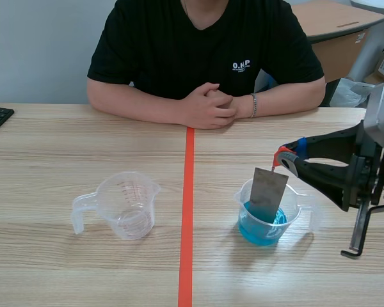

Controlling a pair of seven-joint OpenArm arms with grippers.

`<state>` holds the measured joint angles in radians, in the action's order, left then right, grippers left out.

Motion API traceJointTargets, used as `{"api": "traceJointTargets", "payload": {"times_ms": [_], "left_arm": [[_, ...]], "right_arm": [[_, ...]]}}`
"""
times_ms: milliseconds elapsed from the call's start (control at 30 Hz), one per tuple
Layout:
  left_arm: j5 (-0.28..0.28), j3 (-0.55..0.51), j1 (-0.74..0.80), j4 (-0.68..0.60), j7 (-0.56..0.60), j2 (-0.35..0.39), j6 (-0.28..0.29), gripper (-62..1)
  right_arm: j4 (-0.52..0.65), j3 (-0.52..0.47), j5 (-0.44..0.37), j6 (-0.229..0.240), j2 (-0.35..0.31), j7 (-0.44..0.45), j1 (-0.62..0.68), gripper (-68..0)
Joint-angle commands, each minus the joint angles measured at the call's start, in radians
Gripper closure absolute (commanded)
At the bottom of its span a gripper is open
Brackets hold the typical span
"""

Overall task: Do the redox reaction experiment.
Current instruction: 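Lower the plate into the blue solution, then hold the plate still in the solution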

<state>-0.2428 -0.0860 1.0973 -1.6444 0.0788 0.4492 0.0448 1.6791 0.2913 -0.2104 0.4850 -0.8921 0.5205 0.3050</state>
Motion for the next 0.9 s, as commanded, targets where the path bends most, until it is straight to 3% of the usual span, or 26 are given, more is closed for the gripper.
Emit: {"api": "traceJointTargets", "payload": {"times_ms": [0,300,867], "left_arm": [[0.0,-0.004,0.002,-0.006,0.009,-0.003,-0.001,-4.1],[0.0,-0.004,0.002,-0.006,0.006,-0.003,-0.001,-4.1],[0.0,-0.004,0.002,-0.006,0.006,-0.003,-0.001,-4.1]], "right_arm": [[-0.005,0.005,-0.001,0.003,-0.01,0.028,-0.026,-1.5],[-0.065,0.032,0.031,0.04,0.019,0.029,-0.059,-1.5],[-0.066,0.035,0.047,0.04,0.023,0.04,-0.059,-1.5]]}}
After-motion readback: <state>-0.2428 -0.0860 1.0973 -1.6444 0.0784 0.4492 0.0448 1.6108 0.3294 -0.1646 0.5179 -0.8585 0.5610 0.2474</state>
